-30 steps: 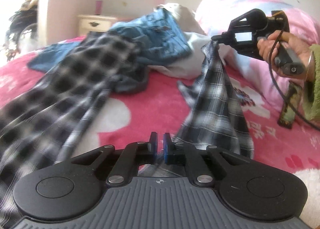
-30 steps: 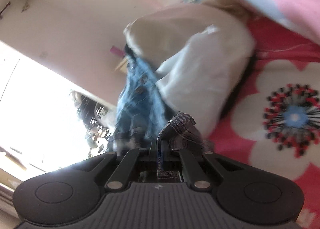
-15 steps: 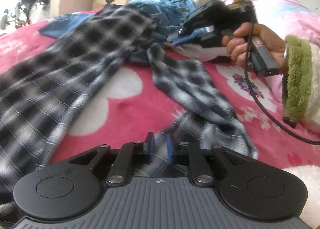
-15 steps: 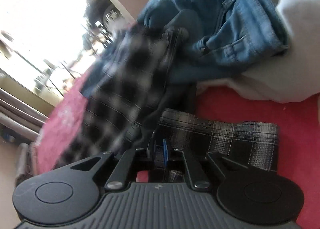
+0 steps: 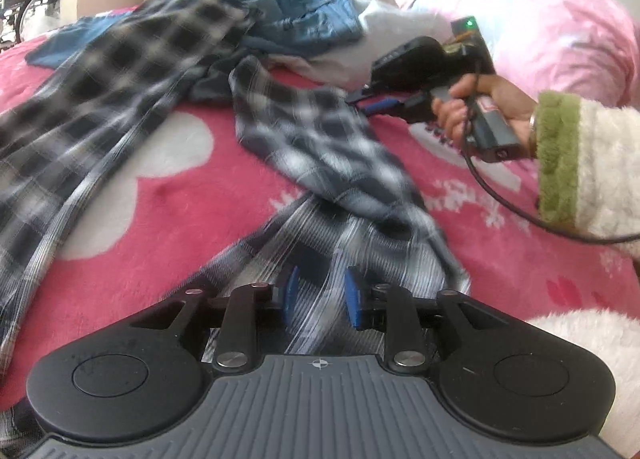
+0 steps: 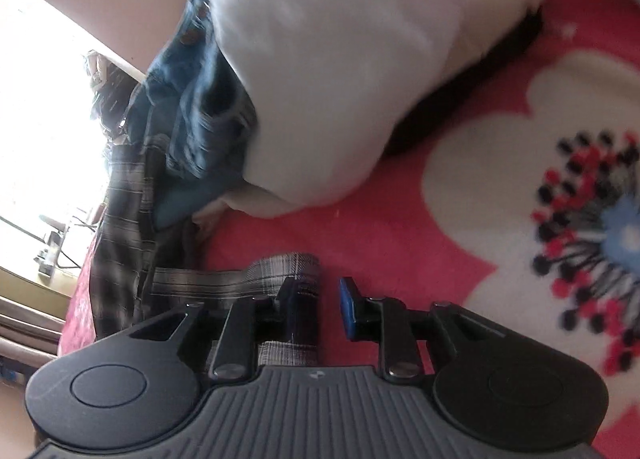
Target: Fold clothes
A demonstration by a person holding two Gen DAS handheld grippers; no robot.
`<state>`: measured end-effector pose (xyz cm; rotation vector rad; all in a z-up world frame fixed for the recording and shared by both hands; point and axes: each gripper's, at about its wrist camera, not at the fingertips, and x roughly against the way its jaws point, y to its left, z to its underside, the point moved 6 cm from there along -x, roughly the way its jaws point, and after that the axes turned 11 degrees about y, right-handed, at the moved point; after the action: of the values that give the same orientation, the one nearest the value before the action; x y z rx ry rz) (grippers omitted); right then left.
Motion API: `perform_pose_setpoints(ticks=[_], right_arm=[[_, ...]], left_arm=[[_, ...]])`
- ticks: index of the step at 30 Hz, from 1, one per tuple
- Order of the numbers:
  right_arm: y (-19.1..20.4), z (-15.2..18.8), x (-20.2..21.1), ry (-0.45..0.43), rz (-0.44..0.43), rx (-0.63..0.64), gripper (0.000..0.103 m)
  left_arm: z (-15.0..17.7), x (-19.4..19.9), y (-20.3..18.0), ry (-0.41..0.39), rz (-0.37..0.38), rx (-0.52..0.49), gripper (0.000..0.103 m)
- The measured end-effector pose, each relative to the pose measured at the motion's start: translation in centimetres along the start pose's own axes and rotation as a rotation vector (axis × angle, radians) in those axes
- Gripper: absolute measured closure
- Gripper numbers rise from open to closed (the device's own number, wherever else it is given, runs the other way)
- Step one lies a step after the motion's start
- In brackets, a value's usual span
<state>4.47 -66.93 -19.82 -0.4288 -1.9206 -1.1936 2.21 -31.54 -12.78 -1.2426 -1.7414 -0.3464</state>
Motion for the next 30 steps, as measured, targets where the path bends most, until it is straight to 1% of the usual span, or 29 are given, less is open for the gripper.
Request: perform_pose_setpoints(ticks=[2,3,4,6,7,9,12,13,16,18,20,24,26,28,29,30], right_arm=[[0.3,0.0,-0.7,-0.011,-0.023,0.014,0.078],[0.5,0.0,-0.9,-0.012,-0.036,0.022,0.088],[0.8,0.1,-1.0,-0.007,-0.04,0.035,0.095],[1.7,0.2,-0.5,-0.024,-0.011,0.083,0.097],[1.8,0.3,0.4,-0.044,-0.002,0.091,0.097],[1.9,0.5,2.5,-0.089,0.012,0.097,0.097],[1.3,1.0,7.3,-0.187,0.065,0.085,0.097],[0.6,1.2,9.2,-0.222,0.093,0.07,0.097],[-2.0,1.6,12.7,-0.274,0.199,0.03,0.097],[-3.5,1.9,13.3,-0.265,0.25,-0.017,0.097],[-5.5,2.7,14.0,-0.252,0.321,-0.063,0.097],[-8.5,4.2,14.4,-0.216,0.462,-0.095,0.097],[-9.4,4.6,13.8,-0.175,0.55,-0.071,0.096],[-9.6,4.9,13.3,-0.156,0.646,-0.043,0.09],[-9.5,4.9,13.3,-0.162,0.685,-0.023,0.089],[-9.1,4.9,13.7,-0.183,0.701,-0.001,0.087]], left_arm=[[0.5,0.0,0.4,0.011,-0.011,0.018,0.078],[0.7,0.2,0.6,0.011,-0.022,0.029,0.078],[0.9,0.3,0.9,0.01,-0.032,0.041,0.078],[1.4,0.8,1.5,0.008,-0.054,0.064,0.078],[1.6,1.0,1.9,0.008,-0.062,0.075,0.078],[2.1,1.5,2.5,0.007,-0.079,0.097,0.078],[2.8,2.2,3.3,0.004,-0.103,0.12,0.078],[2.9,2.3,3.5,0.003,-0.111,0.124,0.078],[3.4,2.4,3.7,0.01,-0.141,0.113,0.078],[3.6,2.5,3.7,0.013,-0.156,0.107,0.078],[3.8,2.7,3.7,0.015,-0.168,0.104,0.078],[4.0,2.9,3.8,0.019,-0.184,0.101,0.078],[4.1,2.9,3.9,0.021,-0.19,0.102,0.078],[4.1,3.0,4.1,0.021,-0.191,0.103,0.078],[4.1,3.1,4.1,0.019,-0.189,0.104,0.078],[4.1,3.3,4.1,0.017,-0.188,0.102,0.078]])
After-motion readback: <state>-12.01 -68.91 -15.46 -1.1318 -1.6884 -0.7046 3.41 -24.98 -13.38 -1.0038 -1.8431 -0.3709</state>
